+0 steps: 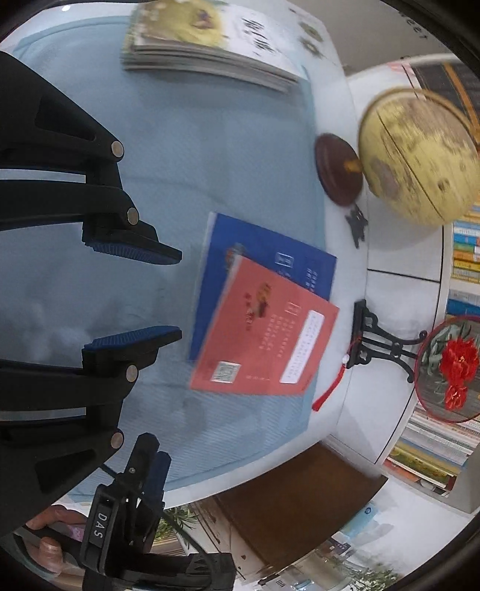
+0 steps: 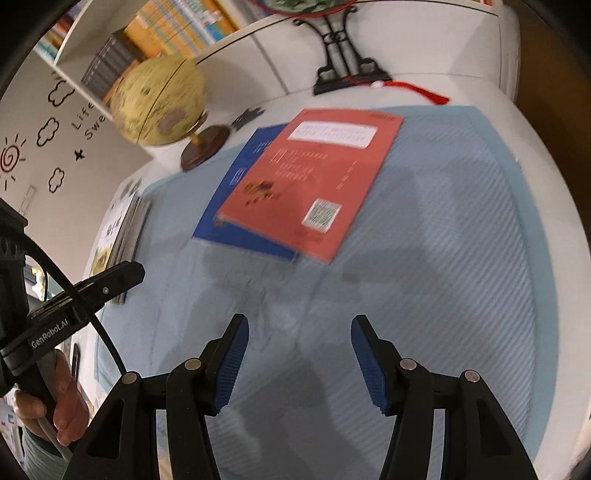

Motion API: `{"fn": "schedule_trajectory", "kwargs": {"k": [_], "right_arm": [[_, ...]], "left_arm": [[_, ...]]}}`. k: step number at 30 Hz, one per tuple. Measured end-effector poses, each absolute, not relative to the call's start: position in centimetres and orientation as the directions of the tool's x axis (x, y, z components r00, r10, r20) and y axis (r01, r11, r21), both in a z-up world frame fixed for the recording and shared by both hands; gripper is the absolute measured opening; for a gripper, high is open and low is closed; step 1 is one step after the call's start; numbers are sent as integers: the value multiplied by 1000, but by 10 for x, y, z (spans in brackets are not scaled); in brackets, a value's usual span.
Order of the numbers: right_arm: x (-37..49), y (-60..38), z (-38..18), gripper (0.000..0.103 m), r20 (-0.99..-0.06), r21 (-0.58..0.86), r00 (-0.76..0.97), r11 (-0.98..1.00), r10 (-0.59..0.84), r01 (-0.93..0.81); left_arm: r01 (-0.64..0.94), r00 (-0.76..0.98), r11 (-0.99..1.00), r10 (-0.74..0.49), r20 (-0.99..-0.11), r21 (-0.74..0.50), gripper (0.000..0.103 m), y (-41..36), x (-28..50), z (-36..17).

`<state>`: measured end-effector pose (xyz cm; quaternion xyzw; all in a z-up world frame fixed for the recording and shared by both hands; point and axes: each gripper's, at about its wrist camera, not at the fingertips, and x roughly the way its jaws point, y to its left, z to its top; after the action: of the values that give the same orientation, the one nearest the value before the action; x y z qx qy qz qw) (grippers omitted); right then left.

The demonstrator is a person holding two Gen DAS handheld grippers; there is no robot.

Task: Organize books
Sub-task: 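Grip the red book's edge with both grippers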

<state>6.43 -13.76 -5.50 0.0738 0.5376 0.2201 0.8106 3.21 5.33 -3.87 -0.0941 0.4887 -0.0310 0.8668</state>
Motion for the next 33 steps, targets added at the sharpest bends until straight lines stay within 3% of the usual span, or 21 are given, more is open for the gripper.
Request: {"fn": "schedule_trajectory", "kwargs": {"k": [9,21,23,26,33], "right_arm": [[139,-136,-90,56,-839,415,279,882,466,-225],[187,-116,-110,56,-836,348,355,904,419,-247],[186,-114,-110,57,-827,357,361,898,432,-256],[180,-116,-110,57,-831,344,364,902,421,-260],[147,-139,-113,57,-830,379,320,884,456,-276]], "left_arm": [[-83,456,987,-86,-886,-139,32,62,107,-79],[-56,475,986,-112,-873,-157,32,69,176,-120],[0,453,982,-170,-875,-191,34,62,176,-119],[33,446,991,-129,-886,-128,34,47,163,-118],[59,410,985,-172,-896,-161,33,23,95,-119]]}}
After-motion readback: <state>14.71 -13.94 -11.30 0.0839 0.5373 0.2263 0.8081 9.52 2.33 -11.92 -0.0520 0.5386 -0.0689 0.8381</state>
